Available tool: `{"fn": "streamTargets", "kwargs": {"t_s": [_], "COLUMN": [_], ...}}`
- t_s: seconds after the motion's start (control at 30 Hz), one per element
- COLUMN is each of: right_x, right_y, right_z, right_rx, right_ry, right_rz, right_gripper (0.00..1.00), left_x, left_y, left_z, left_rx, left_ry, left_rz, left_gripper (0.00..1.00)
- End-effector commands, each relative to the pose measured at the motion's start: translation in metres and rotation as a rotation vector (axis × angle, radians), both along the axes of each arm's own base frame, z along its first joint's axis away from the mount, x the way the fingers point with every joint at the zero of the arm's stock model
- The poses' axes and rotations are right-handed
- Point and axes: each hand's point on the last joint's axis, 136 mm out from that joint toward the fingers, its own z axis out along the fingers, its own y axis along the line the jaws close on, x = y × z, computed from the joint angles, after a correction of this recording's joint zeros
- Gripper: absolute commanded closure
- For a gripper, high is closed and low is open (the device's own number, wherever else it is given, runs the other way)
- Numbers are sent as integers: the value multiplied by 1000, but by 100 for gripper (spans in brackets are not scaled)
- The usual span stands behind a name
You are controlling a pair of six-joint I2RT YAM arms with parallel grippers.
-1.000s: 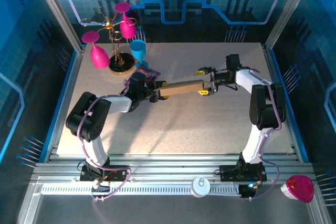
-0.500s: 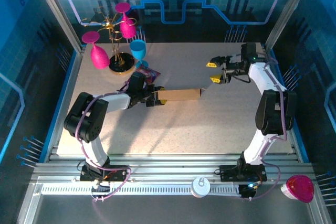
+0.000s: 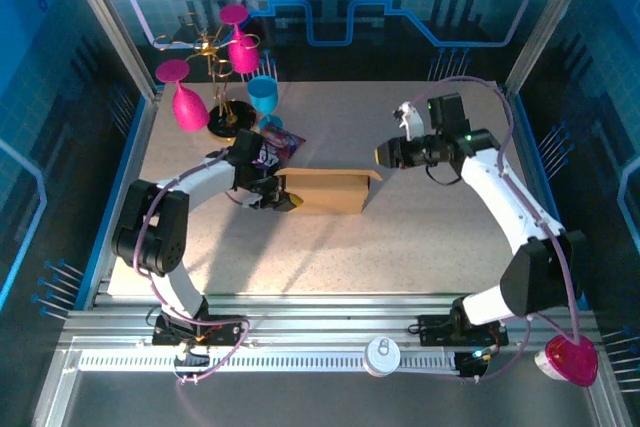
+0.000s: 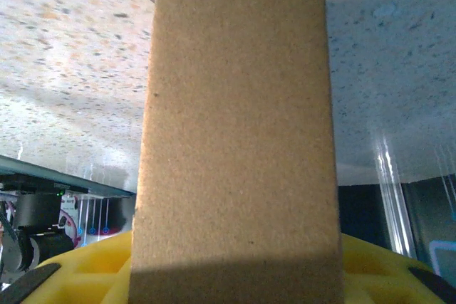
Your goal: Fold the paper box
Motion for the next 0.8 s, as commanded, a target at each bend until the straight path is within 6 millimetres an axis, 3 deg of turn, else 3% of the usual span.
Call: {"fn": "streamTargets", "kwargs": {"t_s": [0.0, 0.2, 0.47, 0.57, 0.77], "right_x": [-1, -16, -15, -13, -16], "right_y": [6, 19, 18, 24, 39], "right_z": [18, -6, -26, -28, -34], "right_rx": [-75, -159, -256, -250, -260], "right_ry": [-234, -225, -152, -126, -95], "right_rz": [120, 273, 272, 283, 323], "right_gripper": [58, 60, 56, 63, 69], "left_x": [-31, -24, -14, -14, -15], "left_y": [22, 30, 32, 33, 33], "left_z": [-19, -30, -32, -32, -33], "left_rx": [88, 92, 106, 109, 114], "left_ry": [154, 174, 163, 164, 160], "left_rz": [52, 55, 24, 19, 17], "left_gripper": [84, 84, 85, 85, 85]}}
